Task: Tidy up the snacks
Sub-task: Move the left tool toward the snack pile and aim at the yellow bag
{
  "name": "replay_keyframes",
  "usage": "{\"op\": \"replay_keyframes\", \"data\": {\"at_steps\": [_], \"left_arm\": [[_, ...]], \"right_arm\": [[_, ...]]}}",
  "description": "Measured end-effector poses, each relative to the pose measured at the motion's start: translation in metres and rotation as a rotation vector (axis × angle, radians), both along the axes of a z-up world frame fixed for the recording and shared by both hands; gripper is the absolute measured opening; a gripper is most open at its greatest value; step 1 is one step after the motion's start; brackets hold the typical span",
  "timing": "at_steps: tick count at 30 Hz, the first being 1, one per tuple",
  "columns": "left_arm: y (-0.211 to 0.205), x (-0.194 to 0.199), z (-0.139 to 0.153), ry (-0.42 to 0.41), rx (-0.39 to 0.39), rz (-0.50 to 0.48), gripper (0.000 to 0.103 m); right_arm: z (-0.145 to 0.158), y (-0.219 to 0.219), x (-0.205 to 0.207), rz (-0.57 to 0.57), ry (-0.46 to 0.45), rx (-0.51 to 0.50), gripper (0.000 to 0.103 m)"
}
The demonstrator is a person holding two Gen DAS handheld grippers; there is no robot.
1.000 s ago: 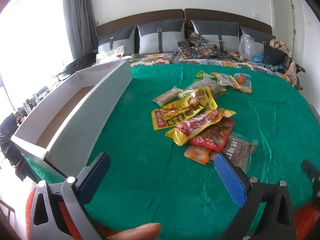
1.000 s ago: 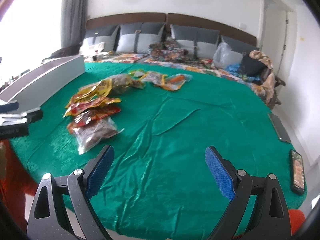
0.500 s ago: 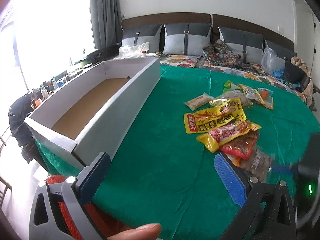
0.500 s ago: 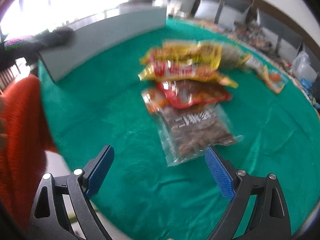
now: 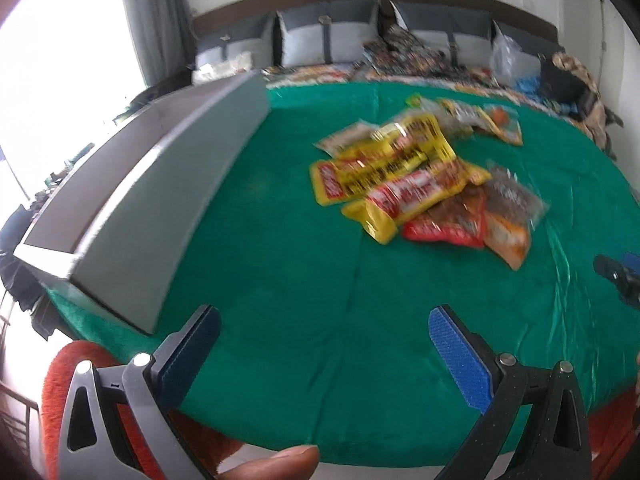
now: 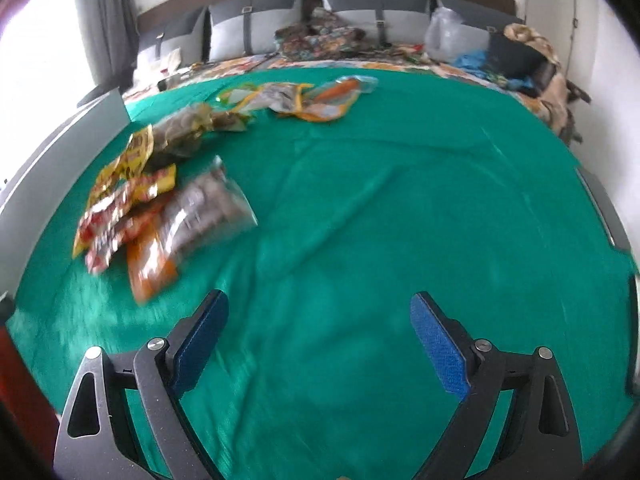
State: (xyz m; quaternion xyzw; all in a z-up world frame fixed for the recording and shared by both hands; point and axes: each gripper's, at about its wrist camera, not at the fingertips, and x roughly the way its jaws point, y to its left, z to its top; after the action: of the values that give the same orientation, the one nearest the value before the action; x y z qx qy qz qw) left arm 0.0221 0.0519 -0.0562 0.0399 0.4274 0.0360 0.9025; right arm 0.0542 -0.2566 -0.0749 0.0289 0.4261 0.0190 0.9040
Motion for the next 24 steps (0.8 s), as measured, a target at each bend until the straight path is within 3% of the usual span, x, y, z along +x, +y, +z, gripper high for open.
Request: {"op": "replay_keyframes", "data": {"at_steps": [5,11,17,20,24], "left_arm": [[-0.023,0.020,-0.022,0.087,0.009,-0.087,0.103],[-0.042,0.046,-0.042,0.160,0.002,-0.112,0.103],[-0.040,0.048,-0.046,0.158,-0.040,-0.117,0.103],[-0.030,0.050,-0.047,0.184,-0.110,-0.108,0.103],[-0.027,0.051,-0.046,0.195,-0.103,-0.109,0.103]], "right_arm": [[-0.011,0.009,-0.012,0.029,0.025,-0.015,0.094],[-0.014,0.031,-0.011,0.087,0.007,-0.073,0.094],[-0.023,0.030,-0.018,0.109,0.031,-0.082,0.094],[-0.021,0.033,-0.016,0.115,0.030,-0.074,0.094],[-0.014,0.058,-0.009,0.185,0.018,-0.052,0.094]]}}
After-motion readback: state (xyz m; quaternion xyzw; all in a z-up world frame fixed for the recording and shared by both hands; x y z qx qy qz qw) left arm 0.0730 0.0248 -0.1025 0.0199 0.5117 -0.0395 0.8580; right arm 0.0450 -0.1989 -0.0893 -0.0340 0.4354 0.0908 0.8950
